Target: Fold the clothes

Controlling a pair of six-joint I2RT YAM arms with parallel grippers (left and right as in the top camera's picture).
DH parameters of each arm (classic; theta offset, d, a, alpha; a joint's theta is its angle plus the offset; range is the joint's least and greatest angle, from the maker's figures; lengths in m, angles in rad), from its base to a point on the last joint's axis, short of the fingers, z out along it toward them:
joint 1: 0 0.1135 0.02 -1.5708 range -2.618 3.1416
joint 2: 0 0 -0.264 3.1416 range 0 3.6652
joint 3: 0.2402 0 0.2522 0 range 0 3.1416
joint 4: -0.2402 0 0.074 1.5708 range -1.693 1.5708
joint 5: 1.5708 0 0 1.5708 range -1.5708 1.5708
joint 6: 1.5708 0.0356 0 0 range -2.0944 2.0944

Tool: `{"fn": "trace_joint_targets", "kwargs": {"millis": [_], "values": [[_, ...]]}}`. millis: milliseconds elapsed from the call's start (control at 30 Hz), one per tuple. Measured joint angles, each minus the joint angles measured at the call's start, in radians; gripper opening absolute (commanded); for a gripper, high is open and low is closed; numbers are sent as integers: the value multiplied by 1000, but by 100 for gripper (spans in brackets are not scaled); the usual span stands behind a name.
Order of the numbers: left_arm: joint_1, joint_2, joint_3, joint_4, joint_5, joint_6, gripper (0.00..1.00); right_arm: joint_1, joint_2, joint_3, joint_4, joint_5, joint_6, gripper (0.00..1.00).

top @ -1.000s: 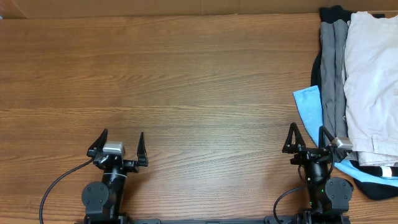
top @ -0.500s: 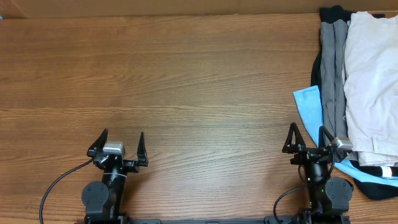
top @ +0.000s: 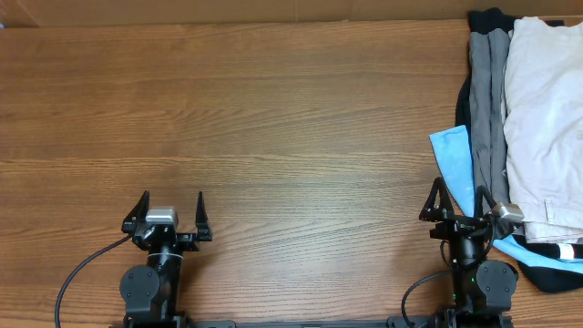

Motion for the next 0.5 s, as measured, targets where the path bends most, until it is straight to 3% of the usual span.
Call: {"fn": "trace_joint_targets", "kwargs": {"millis": [300, 500], "values": [[0, 1, 0, 85, 42, -1, 100, 0, 0, 16, -2, -113, 0, 100], [0, 31, 73, -17, 92, -3, 100, 0, 53, 193, -111, -133, -15, 100]]}}
